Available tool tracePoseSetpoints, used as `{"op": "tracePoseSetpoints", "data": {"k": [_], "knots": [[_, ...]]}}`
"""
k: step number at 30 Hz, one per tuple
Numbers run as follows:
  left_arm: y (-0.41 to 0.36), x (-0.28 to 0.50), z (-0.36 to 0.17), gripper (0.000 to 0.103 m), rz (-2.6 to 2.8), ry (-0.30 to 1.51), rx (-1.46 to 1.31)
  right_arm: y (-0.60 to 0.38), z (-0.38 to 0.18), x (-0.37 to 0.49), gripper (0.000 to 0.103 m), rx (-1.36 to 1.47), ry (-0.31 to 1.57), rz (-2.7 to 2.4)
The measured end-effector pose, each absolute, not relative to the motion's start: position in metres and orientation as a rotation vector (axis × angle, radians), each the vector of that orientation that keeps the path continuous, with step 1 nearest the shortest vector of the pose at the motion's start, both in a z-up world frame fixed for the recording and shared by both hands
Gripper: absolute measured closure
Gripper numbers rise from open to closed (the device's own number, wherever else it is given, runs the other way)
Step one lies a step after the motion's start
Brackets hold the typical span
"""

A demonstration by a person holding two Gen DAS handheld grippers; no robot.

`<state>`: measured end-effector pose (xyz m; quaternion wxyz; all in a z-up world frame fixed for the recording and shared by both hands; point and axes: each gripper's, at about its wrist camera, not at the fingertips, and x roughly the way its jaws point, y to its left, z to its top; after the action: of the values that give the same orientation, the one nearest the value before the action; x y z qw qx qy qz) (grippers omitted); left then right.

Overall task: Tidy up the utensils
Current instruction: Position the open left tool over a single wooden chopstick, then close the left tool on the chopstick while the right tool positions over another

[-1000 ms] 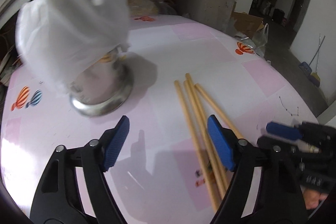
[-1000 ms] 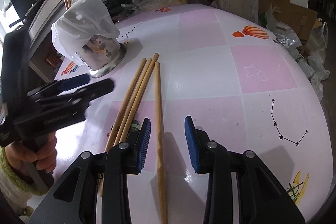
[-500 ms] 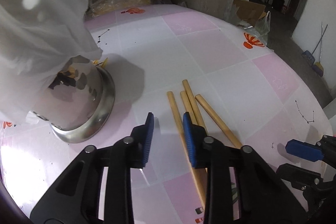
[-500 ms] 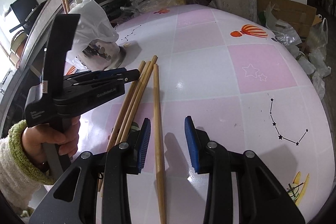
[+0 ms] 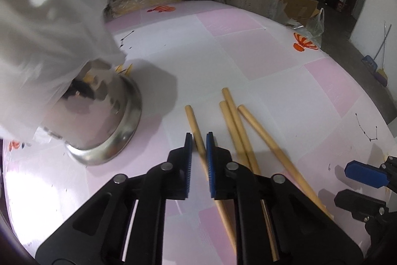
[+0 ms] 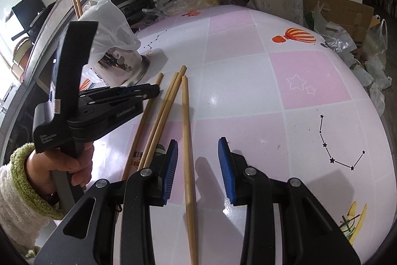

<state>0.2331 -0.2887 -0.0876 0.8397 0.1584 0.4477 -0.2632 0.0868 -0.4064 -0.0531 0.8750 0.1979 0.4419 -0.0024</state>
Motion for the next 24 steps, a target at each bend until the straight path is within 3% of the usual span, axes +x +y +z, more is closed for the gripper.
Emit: {"op": "tracePoseSetpoints", "data": {"k": [24], "knots": [[-0.212, 0.191, -0.085, 0.096, -0.487, 1.06, 0.301, -0.397, -0.047, 0.082, 0.07, 0.406, 0.909, 0.021]]}}
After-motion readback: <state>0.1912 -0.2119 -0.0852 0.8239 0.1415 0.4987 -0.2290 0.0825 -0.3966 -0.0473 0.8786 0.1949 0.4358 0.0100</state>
